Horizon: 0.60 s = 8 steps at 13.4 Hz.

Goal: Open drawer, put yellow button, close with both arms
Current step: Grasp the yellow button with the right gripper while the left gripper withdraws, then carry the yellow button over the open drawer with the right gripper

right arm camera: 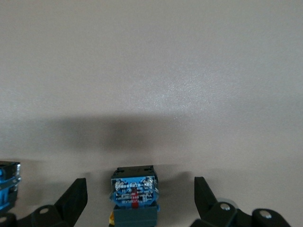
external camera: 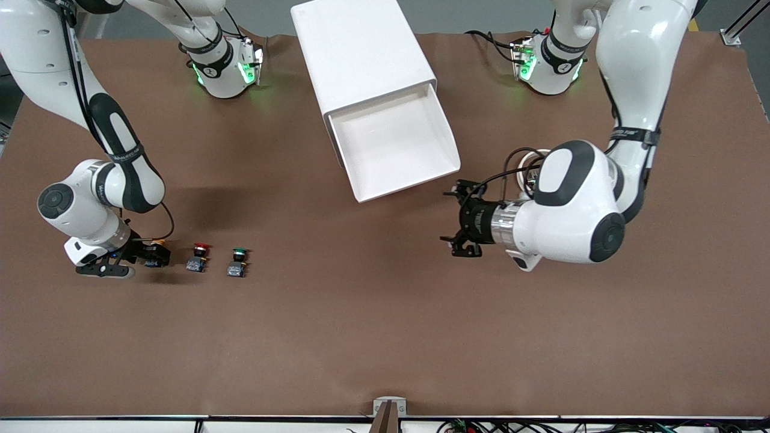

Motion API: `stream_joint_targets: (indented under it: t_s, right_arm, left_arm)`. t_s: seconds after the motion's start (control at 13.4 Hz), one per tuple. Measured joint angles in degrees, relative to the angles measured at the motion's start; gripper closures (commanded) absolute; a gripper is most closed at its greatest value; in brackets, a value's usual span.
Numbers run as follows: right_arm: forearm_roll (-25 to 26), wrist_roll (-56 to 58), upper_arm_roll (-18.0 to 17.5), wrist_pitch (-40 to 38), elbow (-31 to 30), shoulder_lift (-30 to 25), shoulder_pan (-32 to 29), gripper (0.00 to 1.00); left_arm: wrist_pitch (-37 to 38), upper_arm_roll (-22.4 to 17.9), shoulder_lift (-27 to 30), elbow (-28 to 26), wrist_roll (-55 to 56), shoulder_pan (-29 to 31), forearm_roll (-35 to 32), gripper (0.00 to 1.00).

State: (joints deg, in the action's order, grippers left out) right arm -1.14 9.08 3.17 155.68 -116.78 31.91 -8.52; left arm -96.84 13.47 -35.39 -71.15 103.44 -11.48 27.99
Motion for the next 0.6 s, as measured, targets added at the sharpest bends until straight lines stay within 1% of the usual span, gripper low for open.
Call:
stream_joint_targets:
  t_s: [0.07, 0.15, 0.22, 0.3, 0.45, 0.6]
  right_arm:
    - [0.0, 0.0, 0.0, 0.0, 0.1, 0.1, 0.0, 0.34]
    - [0.0, 0.0, 0.0, 0.0, 0.1, 0.1, 0.0, 0.71]
    - [0.0, 0.0, 0.0, -0.2, 0.2, 0.1, 0.0, 1.00]
    - [0.0, 0.0, -0.1, -0.8, 0.2, 0.1, 0.0, 1.00]
    - [0.0, 0.0, -0.2, -1.6, 0.4, 0.1, 0.0, 1.00]
    - [0.0, 0.0, -0.2, -2.6, 0.9, 0.1, 0.0, 1.00]
  left_arm:
    - [0.0, -0.2, 0.8, 0.0, -4.8, 0.7, -2.0, 0.00]
    - [0.0, -0.3, 1.7, 0.0, -9.2, 1.7, -3.9, 0.00]
    - [0.6, -0.3, 2.4, 0.0, -13.8, 2.9, -6.0, 0.00]
    - [2.8, -0.4, 2.9, 0.0, -19.2, 4.3, -9.0, 0.00]
    - [6.8, -0.4, 3.7, 0.0, -31.5, 6.4, -17.1, 0.00]
    - [7.6, -0.4, 5.4, 0.0, -42.6, 7.2, -25.0, 0.00]
